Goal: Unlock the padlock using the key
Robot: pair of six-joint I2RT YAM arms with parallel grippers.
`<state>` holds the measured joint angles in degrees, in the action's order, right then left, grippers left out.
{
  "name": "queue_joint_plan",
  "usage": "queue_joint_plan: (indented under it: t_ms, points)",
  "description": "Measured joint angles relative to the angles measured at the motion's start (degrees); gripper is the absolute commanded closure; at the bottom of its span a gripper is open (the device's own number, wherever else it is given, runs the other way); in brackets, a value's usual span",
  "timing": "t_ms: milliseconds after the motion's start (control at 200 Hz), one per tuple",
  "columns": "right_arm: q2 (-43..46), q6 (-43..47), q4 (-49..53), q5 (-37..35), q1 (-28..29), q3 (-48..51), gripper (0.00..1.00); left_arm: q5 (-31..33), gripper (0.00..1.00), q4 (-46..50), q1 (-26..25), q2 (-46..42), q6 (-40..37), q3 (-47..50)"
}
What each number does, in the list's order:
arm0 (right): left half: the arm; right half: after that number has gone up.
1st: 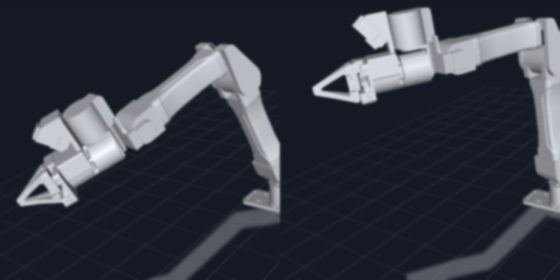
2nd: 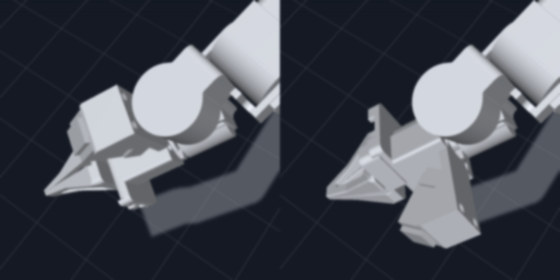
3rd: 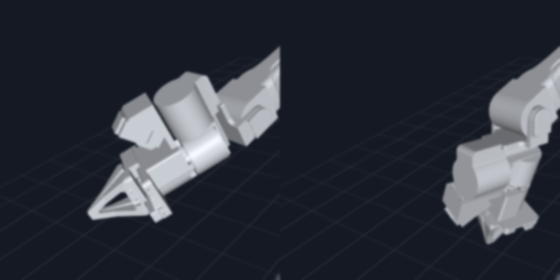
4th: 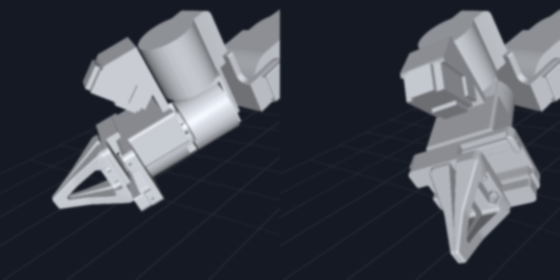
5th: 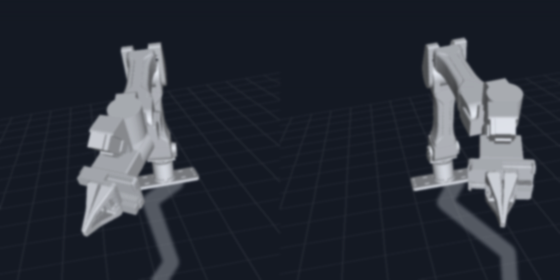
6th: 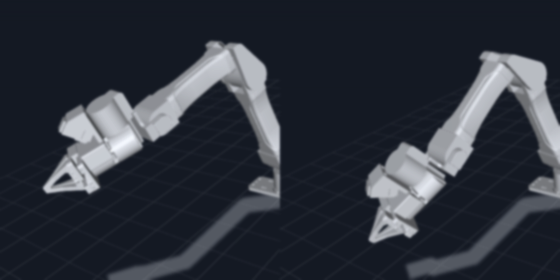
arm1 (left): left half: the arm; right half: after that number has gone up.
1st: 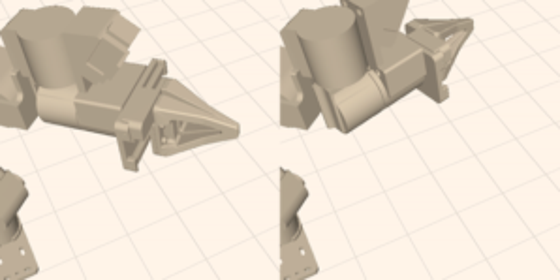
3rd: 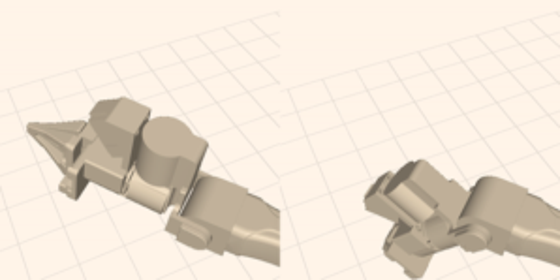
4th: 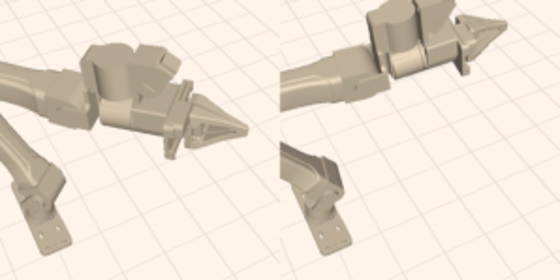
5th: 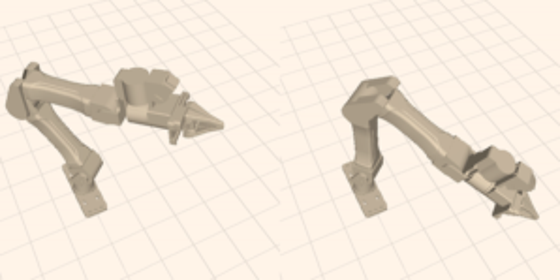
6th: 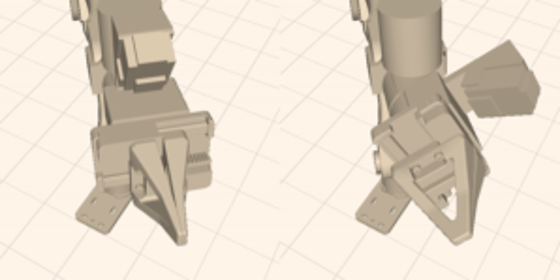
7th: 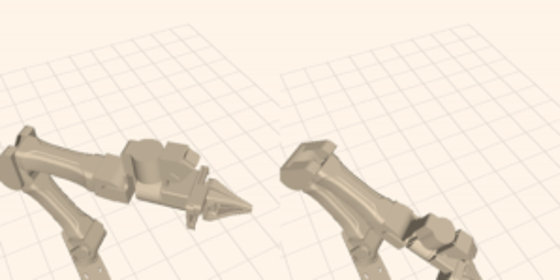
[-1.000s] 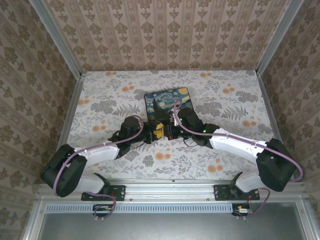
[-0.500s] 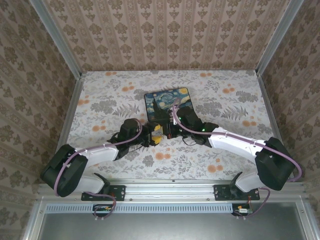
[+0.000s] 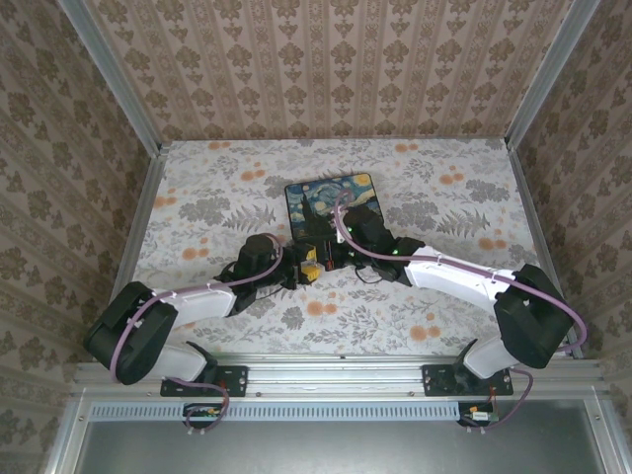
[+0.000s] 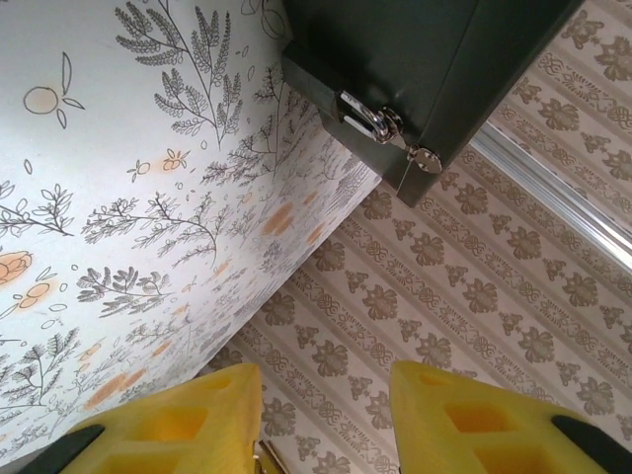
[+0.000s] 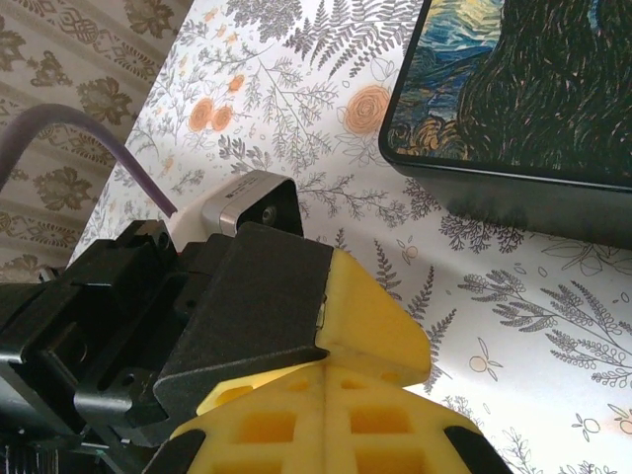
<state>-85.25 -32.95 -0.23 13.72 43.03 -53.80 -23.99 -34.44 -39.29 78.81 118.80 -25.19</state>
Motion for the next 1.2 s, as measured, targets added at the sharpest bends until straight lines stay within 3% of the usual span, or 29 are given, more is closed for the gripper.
queue_joint_plan:
  t_ms: [750, 1200]
  points:
    - [0.00, 0.00, 0.09, 0.04, 0.04, 0.02, 0.96, 0.46, 0.84, -2.03, 0.39, 0.00, 0.39, 0.04]
    - [0.13, 0.00, 0.07, -0.26, -0.02, 0.15, 0.89, 0.42, 1.00, -1.95, 0.83, 0.00, -0.11, 0.04]
